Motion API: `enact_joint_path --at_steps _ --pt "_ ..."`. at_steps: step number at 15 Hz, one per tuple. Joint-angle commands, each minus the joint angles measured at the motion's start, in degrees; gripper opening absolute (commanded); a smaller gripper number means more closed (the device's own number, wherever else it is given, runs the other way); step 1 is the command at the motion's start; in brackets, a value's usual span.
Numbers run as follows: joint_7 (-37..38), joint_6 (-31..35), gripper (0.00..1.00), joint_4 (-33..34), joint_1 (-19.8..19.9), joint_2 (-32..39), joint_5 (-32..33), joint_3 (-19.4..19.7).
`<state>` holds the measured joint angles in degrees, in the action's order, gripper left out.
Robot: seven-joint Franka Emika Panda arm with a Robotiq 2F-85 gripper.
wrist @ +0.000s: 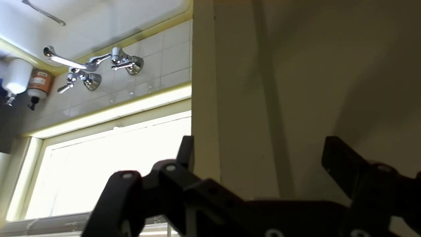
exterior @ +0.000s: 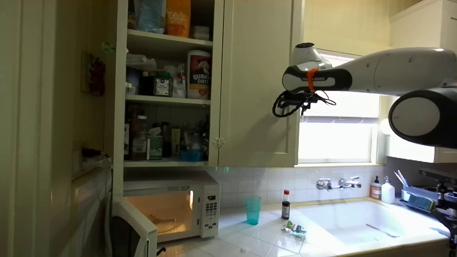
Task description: Close the cabinet door on the right side
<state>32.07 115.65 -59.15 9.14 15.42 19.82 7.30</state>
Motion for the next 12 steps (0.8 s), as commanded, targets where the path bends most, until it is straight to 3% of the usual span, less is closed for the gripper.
enact_joint_path --at_steps 1,5,12 --pt "-0.99 -0.54 1.0 1.25 0.5 0.83 -1.47 0.0" --pt "-2.19 -1.23 1.0 4.2 1.4 3.09 -3.15 -0.01" --pt "-27.11 -0.54 1.0 10.23 8.04 6.1 -20.76 -5.29"
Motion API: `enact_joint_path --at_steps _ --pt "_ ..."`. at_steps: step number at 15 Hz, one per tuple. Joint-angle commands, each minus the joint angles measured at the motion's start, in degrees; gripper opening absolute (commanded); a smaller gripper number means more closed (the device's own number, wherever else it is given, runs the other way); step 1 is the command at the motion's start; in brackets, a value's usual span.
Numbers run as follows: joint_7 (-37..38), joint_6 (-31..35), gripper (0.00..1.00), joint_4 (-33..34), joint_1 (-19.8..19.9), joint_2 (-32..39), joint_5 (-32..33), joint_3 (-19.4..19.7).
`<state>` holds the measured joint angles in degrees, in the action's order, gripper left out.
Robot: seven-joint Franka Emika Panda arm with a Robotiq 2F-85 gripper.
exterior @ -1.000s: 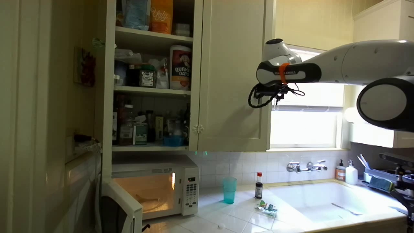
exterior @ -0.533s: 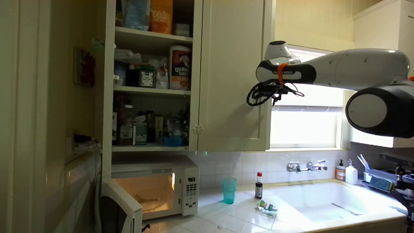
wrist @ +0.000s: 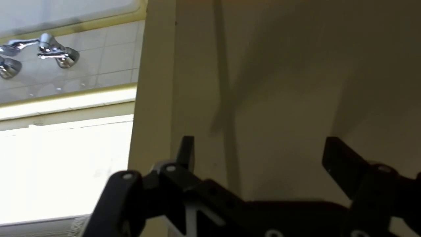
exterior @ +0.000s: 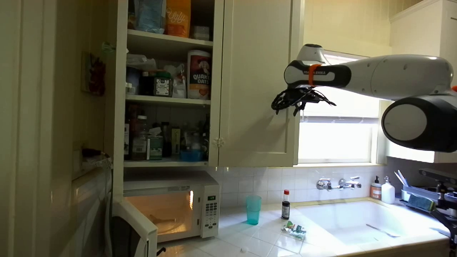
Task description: Close the cabinet door on the right side
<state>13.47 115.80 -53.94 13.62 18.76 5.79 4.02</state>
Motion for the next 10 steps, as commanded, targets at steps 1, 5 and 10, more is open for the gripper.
enact_joint_path --at_steps 1,5,10 --pt "-10.44 -1.88 1.0 7.09 4.45 3.81 -8.28 -2.08" --pt "-14.83 -5.0 1.0 14.18 6.51 8.58 -13.76 0.13" --pt "-15.88 -9.64 1.0 22.5 8.7 16.48 -13.24 -1.08"
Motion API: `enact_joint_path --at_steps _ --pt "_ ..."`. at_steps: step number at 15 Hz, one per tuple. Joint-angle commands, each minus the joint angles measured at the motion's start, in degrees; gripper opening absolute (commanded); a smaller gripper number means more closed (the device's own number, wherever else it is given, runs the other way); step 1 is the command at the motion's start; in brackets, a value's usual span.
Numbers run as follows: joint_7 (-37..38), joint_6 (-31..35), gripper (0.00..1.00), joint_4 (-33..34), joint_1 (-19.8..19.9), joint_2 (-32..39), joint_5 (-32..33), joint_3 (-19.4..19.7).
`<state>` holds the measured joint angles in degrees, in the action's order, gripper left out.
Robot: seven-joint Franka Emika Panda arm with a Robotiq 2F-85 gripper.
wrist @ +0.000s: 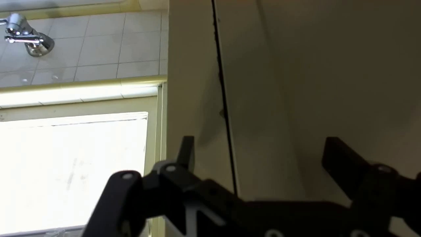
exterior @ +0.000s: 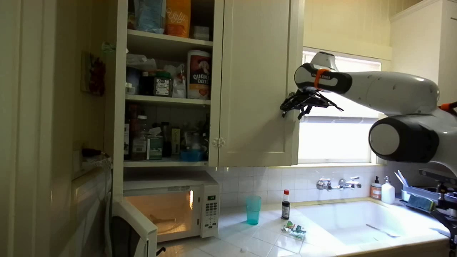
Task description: Close the cabinet door on the right side
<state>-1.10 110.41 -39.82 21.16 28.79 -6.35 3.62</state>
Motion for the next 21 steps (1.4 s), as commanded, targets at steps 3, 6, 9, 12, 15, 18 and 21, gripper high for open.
enact_joint_path --at_steps 3,6,9,12,15,18,21 --pt "-0.07 -2.31 1.0 3.83 0.0 4.05 0.63 0.44" --pt "-0.03 -2.55 1.0 4.08 -0.13 4.18 0.73 0.59" --pt "-0.03 -2.55 1.0 3.99 -0.13 4.08 0.73 0.59" --pt "-2.51 -9.23 1.0 0.23 -1.15 0.19 1.47 0.26" --pt "-3.69 -14.64 1.0 -4.66 -2.85 -3.68 1.58 -0.11" --pt "-2.12 -20.16 1.0 -11.14 -5.51 -6.67 1.3 -1.07" --pt "-1.09 -24.09 1.0 -18.62 -8.98 -9.32 1.96 -2.13"
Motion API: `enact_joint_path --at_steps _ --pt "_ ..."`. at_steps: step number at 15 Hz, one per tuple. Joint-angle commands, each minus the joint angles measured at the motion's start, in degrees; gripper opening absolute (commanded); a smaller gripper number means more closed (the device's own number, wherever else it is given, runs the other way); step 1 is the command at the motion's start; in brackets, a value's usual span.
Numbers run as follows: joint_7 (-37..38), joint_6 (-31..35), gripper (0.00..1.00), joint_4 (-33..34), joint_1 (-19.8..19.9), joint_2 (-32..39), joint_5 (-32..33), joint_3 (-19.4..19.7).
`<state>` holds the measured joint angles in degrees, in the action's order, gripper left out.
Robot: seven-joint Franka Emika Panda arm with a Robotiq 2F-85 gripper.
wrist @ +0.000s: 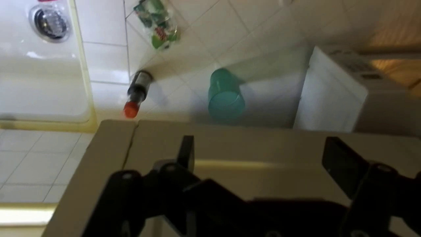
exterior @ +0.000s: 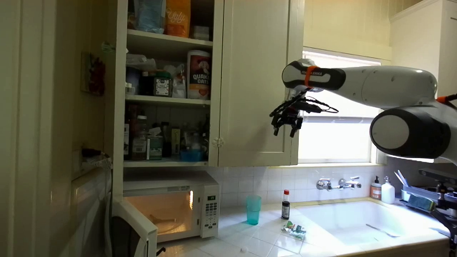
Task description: Close the cabinet door on the right side
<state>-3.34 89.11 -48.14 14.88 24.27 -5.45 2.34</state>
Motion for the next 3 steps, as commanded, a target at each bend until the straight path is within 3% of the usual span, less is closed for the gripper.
enact_joint_path --at_steps 1,2,3 --pt "1.29 -2.84 1.0 -13.36 -3.93 -5.96 1.41 -1.21" --pt "0.41 -1.97 1.0 -4.94 -2.27 -1.44 0.07 -0.72" --pt "0.76 -2.05 1.0 -7.24 -3.33 -2.11 0.25 -0.95"
